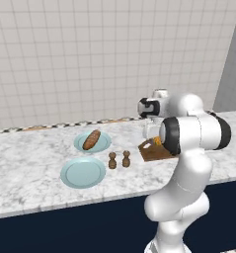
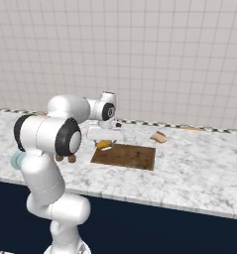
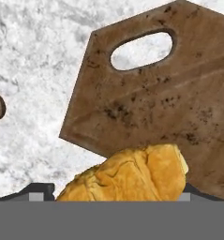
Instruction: From the different types of pastries on the counter, select a croissant and place it on the cutting board. Then retrieve a jar of jam from the cabinet and place it alongside the croissant on the cutting board.
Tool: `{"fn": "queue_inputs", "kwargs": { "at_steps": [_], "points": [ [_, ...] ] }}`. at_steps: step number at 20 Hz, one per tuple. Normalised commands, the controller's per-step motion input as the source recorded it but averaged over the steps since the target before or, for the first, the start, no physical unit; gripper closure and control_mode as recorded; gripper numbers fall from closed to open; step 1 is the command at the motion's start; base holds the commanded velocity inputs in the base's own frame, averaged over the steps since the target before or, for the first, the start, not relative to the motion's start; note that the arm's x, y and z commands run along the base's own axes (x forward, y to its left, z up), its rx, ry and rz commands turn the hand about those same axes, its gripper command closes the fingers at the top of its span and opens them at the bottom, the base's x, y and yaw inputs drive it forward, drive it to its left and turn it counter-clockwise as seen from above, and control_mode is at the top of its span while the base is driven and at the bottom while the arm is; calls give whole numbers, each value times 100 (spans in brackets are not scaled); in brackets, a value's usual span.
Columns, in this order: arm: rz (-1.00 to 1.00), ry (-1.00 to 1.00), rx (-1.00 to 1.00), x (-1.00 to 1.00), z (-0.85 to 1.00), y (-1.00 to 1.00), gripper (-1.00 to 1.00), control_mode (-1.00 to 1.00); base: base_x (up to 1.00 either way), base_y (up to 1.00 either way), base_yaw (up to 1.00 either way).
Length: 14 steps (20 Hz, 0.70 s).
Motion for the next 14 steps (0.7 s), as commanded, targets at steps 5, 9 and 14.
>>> {"fn": "queue_inputs", "kwargs": {
  "at_steps": [5,9,14],
  "points": [
    [15,-18,14,69,-6,-25,100,-100,0,0,0],
    [15,-6,18,100,-9,-17,100,-100,0,0,0],
    [5,0,5,57,-18,-32,100,-100,0,0,0]
  ]
}}
